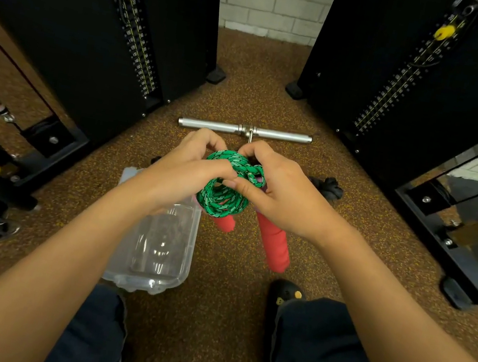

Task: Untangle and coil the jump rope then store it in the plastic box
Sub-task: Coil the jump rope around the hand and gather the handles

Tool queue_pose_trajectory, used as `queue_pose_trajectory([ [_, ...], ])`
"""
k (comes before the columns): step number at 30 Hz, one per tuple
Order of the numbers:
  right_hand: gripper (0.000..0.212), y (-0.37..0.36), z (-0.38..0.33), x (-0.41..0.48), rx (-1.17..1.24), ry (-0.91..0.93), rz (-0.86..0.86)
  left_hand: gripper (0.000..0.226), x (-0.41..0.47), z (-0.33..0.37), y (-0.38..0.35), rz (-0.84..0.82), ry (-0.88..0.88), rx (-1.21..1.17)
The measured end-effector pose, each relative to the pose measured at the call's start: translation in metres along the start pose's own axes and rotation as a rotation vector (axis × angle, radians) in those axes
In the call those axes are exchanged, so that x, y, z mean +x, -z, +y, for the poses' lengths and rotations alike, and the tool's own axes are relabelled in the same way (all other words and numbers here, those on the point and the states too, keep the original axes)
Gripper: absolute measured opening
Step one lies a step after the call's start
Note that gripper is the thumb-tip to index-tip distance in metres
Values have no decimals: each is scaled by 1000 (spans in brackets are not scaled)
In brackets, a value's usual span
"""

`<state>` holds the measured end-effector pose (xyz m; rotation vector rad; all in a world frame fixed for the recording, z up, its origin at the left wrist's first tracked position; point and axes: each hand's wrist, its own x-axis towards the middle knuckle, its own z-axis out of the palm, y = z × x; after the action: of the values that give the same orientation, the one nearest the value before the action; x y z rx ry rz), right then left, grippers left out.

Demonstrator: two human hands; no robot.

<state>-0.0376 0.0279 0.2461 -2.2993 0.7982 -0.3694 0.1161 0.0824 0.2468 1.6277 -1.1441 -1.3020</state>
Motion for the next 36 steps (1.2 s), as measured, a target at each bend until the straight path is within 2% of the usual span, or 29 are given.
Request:
queue_pose_trajectory([
  [3,30,-1,-5,-2,-6,13,-9,33,-4,-2,6,-35,-12,-34],
  [7,27,0,-9,-3,-52,26,-5,41,-11,-5,14,-161,-15,-156],
  [12,27,3,-16,-4,-62,42,67,50,-21,-11,30,-148,-82,-95],
  [14,27,4,-20,-2,5,37,114,53,-25,-16,37,-135,-80,-25],
  [18,17,5,-27,3,145,38,165,64,-34,-32,49,-217,-53,37],
  [22,9,-1,-32,12,330,11,177,78,-39,-36,43,-173,-118,-14],
  [26,5,-14,-38,25,568,-54,179,72,-44,-33,36,-137,-142,-142],
  [31,18,-48,-48,38,794,-163,172,115,-51,-42,26,-16,-105,-391],
  [32,18,-55,-51,40,820,-175,167,113,-52,-44,26,-6,-97,-439],
  [36,15,-70,-58,49,820,-200,179,79,-58,-42,33,6,-66,-602],
])
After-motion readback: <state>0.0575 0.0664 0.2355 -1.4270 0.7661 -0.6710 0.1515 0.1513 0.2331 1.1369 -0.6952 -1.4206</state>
